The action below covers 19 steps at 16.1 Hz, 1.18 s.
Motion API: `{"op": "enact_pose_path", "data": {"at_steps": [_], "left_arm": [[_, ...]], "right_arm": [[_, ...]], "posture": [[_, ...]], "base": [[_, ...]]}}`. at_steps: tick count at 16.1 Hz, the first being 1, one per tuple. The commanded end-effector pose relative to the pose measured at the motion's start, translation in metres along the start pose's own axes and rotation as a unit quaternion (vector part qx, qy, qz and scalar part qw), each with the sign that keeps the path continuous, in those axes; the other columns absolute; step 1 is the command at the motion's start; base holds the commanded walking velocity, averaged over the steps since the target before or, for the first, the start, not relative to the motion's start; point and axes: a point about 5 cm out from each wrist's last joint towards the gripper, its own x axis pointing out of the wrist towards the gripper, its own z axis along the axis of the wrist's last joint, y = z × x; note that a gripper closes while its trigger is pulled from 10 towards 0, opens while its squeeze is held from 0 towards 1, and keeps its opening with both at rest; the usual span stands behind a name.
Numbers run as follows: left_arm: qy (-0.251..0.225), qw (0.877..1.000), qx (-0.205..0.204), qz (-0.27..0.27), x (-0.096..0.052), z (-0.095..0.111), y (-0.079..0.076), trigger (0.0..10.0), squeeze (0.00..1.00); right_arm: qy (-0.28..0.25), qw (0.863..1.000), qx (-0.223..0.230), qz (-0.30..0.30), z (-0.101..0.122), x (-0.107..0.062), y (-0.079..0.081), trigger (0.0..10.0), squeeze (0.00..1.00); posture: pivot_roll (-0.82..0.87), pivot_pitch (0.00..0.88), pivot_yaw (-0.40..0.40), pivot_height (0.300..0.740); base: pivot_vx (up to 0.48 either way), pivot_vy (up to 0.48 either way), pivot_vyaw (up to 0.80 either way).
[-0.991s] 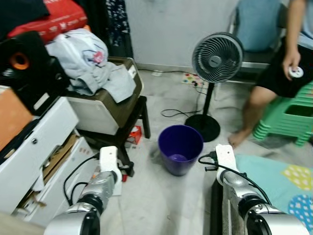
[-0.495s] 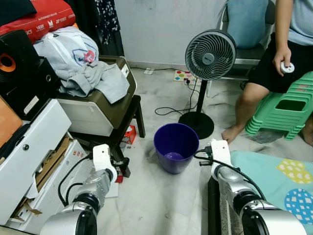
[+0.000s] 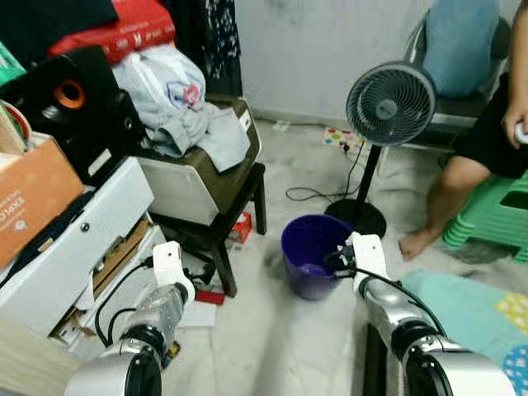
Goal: Clean up the room
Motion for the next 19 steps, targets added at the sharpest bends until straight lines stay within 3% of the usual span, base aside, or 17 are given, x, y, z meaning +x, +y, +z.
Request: {"op": "enact_pose_path", "data": {"at_steps": [1, 10, 19], "left_arm": [[-0.004, 1.0, 0.004, -0.001, 0.0001, 0.0022, 0.0003, 10.0, 0.0], [-0.001, 1.0, -0.001, -0.001, 0.0001, 0.0002, -0.0008, 10.0, 0.0], [0.004, 1.0, 0.006, 0.005, 0.0008, 0.0004, -0.0022, 10.0, 0.0]], "right_arm": [[-0.013, 1.0, -0.004, -0.001, 0.0085, 0.001, 0.0003, 10.0, 0.0], [-0.011, 1.0, -0.015, 0.002, 0.0074, 0.0009, 0.0004, 10.0, 0.0], [-0.01, 1.0, -0.018, 0.001, 0.0086, 0.0011, -0.0007, 10.0, 0.0]], "posture": [[-0.12, 0.0, 0.051, 0.74], [-0.11, 0.0, 0.04, 0.74], [-0.12, 0.0, 0.041, 0.74]], "base": [[0.259, 0.0, 0.0], [0.264, 0.0, 0.0], [0.0, 0.0, 0.0]]}}
